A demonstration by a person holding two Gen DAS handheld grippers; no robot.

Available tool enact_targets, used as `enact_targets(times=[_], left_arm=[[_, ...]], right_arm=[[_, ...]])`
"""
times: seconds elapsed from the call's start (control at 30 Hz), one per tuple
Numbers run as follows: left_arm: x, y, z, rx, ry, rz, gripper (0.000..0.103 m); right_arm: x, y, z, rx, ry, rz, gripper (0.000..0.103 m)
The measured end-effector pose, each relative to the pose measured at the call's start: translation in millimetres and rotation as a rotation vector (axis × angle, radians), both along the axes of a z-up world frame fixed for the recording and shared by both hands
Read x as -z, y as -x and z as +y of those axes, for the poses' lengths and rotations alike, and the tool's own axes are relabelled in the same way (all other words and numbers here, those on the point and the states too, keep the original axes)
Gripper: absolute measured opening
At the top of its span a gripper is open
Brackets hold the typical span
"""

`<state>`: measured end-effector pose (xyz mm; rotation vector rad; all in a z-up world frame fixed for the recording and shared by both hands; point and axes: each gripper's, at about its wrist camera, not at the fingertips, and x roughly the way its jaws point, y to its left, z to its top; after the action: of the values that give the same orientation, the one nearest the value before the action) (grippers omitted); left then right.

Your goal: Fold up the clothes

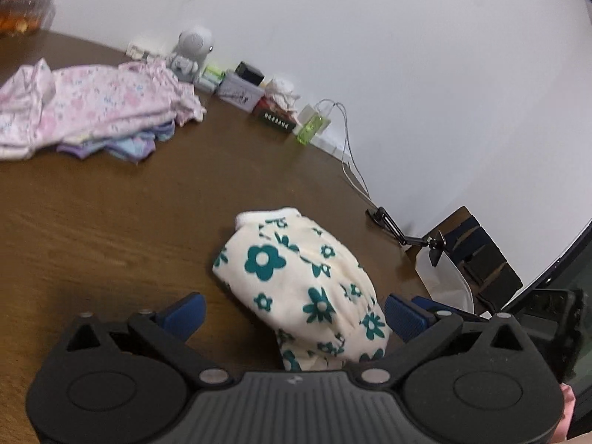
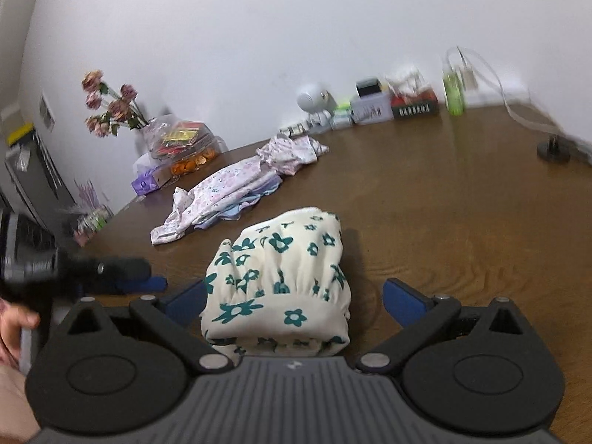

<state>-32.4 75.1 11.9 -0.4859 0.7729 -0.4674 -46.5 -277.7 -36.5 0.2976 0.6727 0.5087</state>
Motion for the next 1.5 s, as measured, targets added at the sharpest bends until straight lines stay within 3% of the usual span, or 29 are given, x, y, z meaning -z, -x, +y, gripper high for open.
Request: enact_targets(times=[0.33,0.67,1.1,1.2,1.37,1.5], left_arm=[[14,-17,-4,-0.032,0.045,0.101,0.103],[29,-47,-13,-0.071,0.123,0.262,0.103],[47,-67,-22,-0.056,0.217,0.363,0.103],[48,-72,-29,-0.036,0.203,0.357,0.099],[56,-80,-36,-0.015,0.223,0.347,0.073],[60,-85,-39,-0.01,0.238,0.349,0.069]], right_arm=[[3,-17,-4,-0.014,0.014,0.03,0.103],[13,-73,-7,-0.106,-0.047,0.23,0.103],[39,-116,-3,-0.24,-0.057,0.356,0.103],[44,-120,-2,-0.259,-0.083,0.368,0.102],[51,-126,-4,-0.269,-0.146,0.383,0.093],[56,-128,-8,-0.265,-0.191,0.402,0.076]])
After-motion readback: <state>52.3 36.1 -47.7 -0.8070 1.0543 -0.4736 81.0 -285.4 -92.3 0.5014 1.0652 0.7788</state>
